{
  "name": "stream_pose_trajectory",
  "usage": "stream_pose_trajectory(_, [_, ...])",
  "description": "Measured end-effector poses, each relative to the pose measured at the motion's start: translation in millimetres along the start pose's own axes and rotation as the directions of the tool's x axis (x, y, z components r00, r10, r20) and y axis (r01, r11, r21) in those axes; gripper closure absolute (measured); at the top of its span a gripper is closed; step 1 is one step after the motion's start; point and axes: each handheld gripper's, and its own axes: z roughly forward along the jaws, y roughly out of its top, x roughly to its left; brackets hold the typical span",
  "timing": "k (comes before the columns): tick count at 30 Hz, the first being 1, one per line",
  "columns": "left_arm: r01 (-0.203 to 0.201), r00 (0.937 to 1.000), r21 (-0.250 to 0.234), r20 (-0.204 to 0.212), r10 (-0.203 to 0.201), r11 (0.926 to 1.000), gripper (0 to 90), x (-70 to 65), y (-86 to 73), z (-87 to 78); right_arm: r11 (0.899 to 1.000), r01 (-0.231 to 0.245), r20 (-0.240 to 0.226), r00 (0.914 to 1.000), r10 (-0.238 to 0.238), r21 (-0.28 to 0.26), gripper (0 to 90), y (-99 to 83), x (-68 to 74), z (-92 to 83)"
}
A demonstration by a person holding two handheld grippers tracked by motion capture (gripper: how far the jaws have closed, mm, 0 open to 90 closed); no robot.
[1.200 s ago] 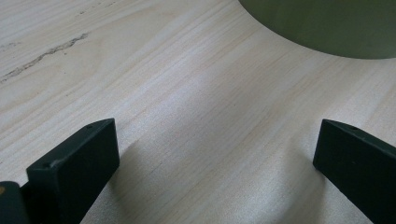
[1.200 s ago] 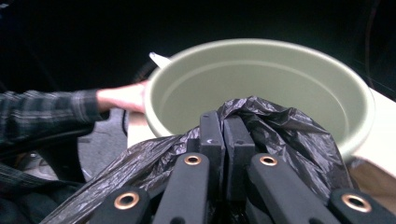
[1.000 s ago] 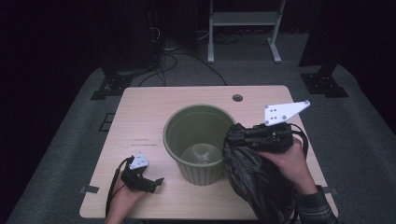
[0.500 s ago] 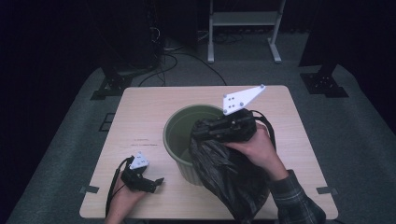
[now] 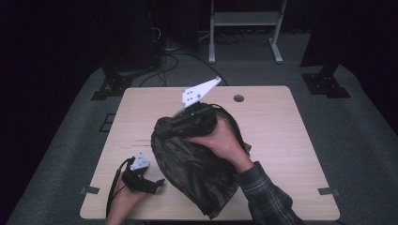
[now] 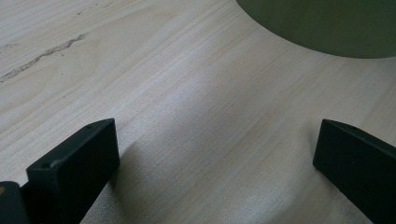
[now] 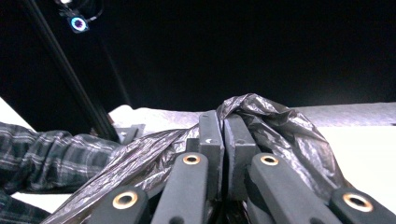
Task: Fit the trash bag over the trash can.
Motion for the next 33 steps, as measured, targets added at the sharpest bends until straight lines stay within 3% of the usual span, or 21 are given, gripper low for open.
stream_pose_trajectory(4, [-0.001,1.0000,0.000,0.002,0.001,1.0000,0.0,-0.1,0.0,0.0,1.000,-0.011,-0.022,0.9997,0.011,-0.007,86.4,2.1,-6.0,12.5])
stream_pose_trajectory(7, [-0.002,1.0000,0.000,0.003,0.002,1.0000,0.0,-0.1,0.0,0.0,1.000,-0.025,-0.008,0.9996,0.025,0.009,84.3,-2.4,-11.6,15.6])
stream_pose_trajectory(10, [-0.003,1.0000,0.002,0.004,0.003,1.0000,0.0,-0.1,0.2,-0.1,0.999,-0.052,0.036,0.9980,0.052,0.013,81.8,-10.8,-17.0,8.9])
stream_pose_trajectory(15, [-0.003,1.0000,-0.001,0.003,0.003,1.0000,0.0,-0.1,0.1,0.1,0.996,-0.094,0.115,0.9891,0.092,0.013,80.1,-24.0,-25.9,-11.5])
stream_pose_trajectory(22, [-0.003,1.0000,-0.001,0.004,0.003,1.0000,0.0,-0.1,0.2,0.1,0.992,-0.112,0.238,0.9666,0.096,0.057,80.4,-36.6,-27.1,-40.6])
stream_pose_trajectory(28, [-0.003,1.0000,0.000,0.003,0.003,1.0000,0.0,0.0,0.2,0.1,0.990,-0.118,0.297,0.9507,0.089,0.079,82.2,-49.1,-27.6,-65.1])
stream_pose_trajectory(33, [-0.003,1.0000,-0.001,0.003,0.003,1.0000,0.0,-0.1,0.2,0.1,0.990,-0.133,0.328,0.9386,0.108,0.055,83.1,-61.6,-28.1,-86.8])
